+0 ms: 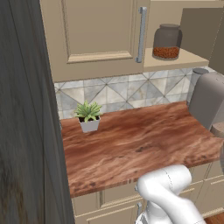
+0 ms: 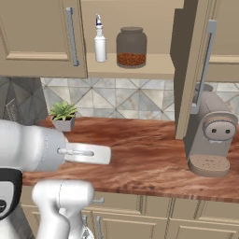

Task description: Pick the jar and jar from the dining table and place them in the open cabinet. Close the cabinet after placing the objects.

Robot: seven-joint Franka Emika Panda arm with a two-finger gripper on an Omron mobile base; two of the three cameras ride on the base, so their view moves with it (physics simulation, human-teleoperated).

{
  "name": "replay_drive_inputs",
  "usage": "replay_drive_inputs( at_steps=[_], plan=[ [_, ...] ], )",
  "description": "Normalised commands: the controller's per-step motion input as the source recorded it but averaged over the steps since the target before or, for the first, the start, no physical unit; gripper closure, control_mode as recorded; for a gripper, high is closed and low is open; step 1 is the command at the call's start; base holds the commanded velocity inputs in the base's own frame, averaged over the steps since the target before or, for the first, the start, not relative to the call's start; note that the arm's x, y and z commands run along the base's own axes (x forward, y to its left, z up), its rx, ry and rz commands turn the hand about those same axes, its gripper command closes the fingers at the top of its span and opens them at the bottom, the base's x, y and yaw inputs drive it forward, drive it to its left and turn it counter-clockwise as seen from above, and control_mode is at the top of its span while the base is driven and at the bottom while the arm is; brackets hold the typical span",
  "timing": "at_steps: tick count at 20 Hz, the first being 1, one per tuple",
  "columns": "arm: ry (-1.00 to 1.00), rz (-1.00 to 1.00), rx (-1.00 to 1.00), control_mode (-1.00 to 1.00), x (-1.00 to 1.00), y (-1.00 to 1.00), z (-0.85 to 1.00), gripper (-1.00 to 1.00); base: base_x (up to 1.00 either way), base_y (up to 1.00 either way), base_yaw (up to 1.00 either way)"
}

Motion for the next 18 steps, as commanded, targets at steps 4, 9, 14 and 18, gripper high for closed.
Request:
replay_drive_inputs(
  at_steps=[4,9,14,18],
  plan=[
    [-0.02,0.00,0.17,-1.00,-0.01,-0.36,-0.15,-1.00,0.00,0.00,0.00],
    [-0.05,0.03,0.16,-1.00,0.00,-0.46,-0.12,-1.00,0.00,0.00,0.00],
    [-0.08,0.10,0.14,-1.00,0.04,-0.50,-0.12,-1.00,0.00,0.00,0.00],
    [-0.10,0.16,0.12,-1.00,0.13,-0.54,-0.10,-1.00,0.00,0.00,0.00]
  ],
)
